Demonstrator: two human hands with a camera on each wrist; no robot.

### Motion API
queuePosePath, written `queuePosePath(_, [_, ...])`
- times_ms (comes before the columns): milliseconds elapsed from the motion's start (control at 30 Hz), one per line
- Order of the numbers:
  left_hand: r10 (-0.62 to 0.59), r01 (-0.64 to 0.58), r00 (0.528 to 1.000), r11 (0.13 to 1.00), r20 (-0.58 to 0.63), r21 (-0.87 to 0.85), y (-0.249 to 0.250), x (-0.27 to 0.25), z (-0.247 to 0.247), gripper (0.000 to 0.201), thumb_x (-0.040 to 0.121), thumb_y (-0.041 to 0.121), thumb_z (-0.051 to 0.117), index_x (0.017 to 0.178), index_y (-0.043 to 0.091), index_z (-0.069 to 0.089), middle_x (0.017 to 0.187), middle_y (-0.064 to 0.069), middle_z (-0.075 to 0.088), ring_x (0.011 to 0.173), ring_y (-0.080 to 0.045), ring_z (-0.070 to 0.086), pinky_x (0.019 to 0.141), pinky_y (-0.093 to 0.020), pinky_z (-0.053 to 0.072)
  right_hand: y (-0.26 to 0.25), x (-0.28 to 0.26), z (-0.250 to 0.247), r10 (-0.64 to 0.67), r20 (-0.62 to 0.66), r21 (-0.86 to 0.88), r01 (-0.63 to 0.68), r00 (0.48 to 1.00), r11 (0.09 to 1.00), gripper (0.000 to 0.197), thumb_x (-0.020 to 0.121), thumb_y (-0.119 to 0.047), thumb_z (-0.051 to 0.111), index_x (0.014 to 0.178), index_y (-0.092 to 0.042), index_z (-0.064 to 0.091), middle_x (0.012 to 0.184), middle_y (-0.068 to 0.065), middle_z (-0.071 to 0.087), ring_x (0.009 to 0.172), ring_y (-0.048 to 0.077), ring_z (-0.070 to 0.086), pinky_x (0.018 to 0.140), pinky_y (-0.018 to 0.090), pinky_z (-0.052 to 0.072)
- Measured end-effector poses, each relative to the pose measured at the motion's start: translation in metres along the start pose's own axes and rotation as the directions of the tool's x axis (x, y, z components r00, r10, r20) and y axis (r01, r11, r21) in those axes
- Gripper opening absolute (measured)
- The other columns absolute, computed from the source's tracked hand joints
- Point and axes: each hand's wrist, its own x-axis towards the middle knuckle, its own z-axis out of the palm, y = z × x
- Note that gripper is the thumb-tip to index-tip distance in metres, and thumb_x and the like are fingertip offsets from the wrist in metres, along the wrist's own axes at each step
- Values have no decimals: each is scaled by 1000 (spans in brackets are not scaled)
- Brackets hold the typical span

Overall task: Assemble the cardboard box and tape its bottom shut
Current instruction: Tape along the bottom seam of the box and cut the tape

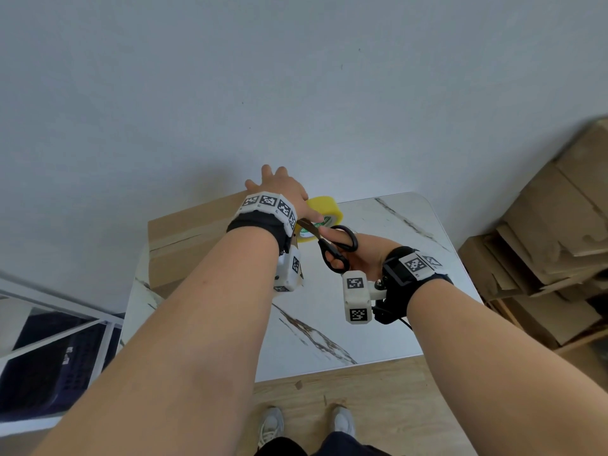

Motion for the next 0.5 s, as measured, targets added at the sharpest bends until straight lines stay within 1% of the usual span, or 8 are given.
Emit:
queuePosePath(33, [-8, 8, 1000, 1000, -15, -3, 1, -2, 0, 61, 62, 68, 71, 112, 33, 67, 127, -1, 38, 135, -28, 18, 108, -53, 24, 0, 0, 0, 0, 5, -1, 0, 1000, 1000, 38, 76, -49, 67, 70, -14, 56, 66, 3, 54, 51, 13, 45, 52, 21, 36])
queuePosePath(133, [-30, 28, 997, 999, -68, -27, 4, -7, -1, 58, 68, 60, 73, 114, 24, 66, 129, -3, 36, 132, -29, 23, 110, -48, 26, 1, 2, -1, -12, 15, -9, 12, 1000, 1000, 38, 78, -49, 66, 69, -14, 56, 65, 2, 54, 51, 13, 45, 52, 21, 35])
queuePosePath(200, [-35, 32, 995, 999, -90, -36, 5, -9, 0, 55, 71, 59, 72, 113, 24, 66, 127, -3, 37, 130, -28, 25, 110, -47, 27, 1, 3, -2, -18, 8, -19, 19, 1000, 1000, 39, 80, -49, 65, 69, -14, 56, 65, 2, 54, 50, 12, 44, 53, 22, 33])
queuePosePath(267, [-35, 31, 994, 998, -105, -46, 4, -10, 1, 52, 72, 60, 71, 112, 26, 65, 126, -3, 39, 129, -27, 27, 108, -46, 27, 1, 3, -2, -29, 2, -41, 29, 1000, 999, 39, 86, -47, 64, 70, -13, 55, 64, 1, 53, 50, 11, 44, 51, 21, 34])
queuePosePath(333, [-45, 37, 993, 997, -106, -75, 2, -8, 4, 52, 70, 61, 71, 110, 29, 64, 123, -2, 39, 128, -25, 28, 106, -45, 28, 0, 1, -1, -52, -23, -79, 50, 998, 996, 37, 93, -39, 59, 70, -11, 53, 59, -1, 52, 47, 10, 44, 48, 18, 38])
queuePosePath(367, [-54, 43, 992, 995, -112, -92, 1, -6, 6, 57, 66, 62, 72, 111, 30, 62, 122, -1, 39, 127, -24, 29, 105, -44, 29, 0, 0, 0, -60, -40, -92, 57, 997, 994, 35, 95, -35, 58, 70, -11, 52, 57, -2, 52, 46, 9, 43, 47, 16, 39])
queuePosePath(433, [-88, 71, 989, 988, -122, -137, -1, -3, 10, 69, 58, 65, 74, 114, 29, 57, 121, 0, 39, 122, -24, 32, 102, -43, 30, -1, -2, 1, -67, -61, -112, 59, 996, 992, 33, 95, -31, 58, 70, -10, 51, 52, -4, 51, 44, 8, 43, 46, 14, 40])
queuePosePath(500, [-119, 92, 983, 979, -139, -183, -2, -2, 13, 72, 54, 67, 75, 113, 28, 55, 121, 1, 39, 118, -25, 35, 101, -42, 32, -2, -4, 2, -70, -74, -125, 61, 995, 990, 33, 95, -29, 59, 69, -10, 51, 50, -4, 51, 43, 7, 44, 46, 13, 40])
